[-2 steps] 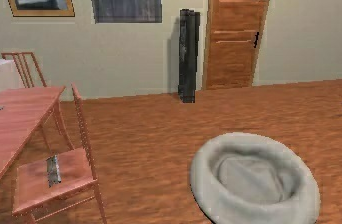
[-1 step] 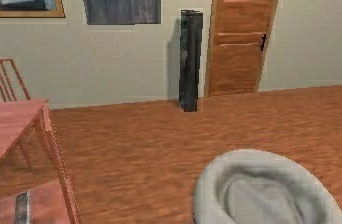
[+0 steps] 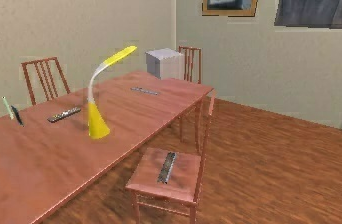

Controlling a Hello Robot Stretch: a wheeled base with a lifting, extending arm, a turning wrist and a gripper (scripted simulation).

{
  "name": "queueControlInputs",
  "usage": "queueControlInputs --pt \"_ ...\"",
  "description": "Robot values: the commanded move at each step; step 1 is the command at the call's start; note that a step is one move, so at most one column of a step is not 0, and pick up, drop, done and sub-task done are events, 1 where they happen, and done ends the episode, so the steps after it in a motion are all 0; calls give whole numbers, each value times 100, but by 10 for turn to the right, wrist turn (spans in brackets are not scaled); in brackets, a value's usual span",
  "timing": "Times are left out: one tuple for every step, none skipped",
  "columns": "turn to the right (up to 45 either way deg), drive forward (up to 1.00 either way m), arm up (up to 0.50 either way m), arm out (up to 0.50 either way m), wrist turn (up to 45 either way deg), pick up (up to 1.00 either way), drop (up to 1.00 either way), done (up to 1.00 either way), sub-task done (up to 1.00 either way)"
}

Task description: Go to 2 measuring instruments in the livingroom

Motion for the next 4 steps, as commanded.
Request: queueControlInputs --pt "0 0 0 0 0 0 0 0 100" --pt "450 0 0 0 0 0 0 0 0" --pt "450 0 0 0 0 0 0 0 0" --pt "450 0 0 0 0 0 0 0 0"
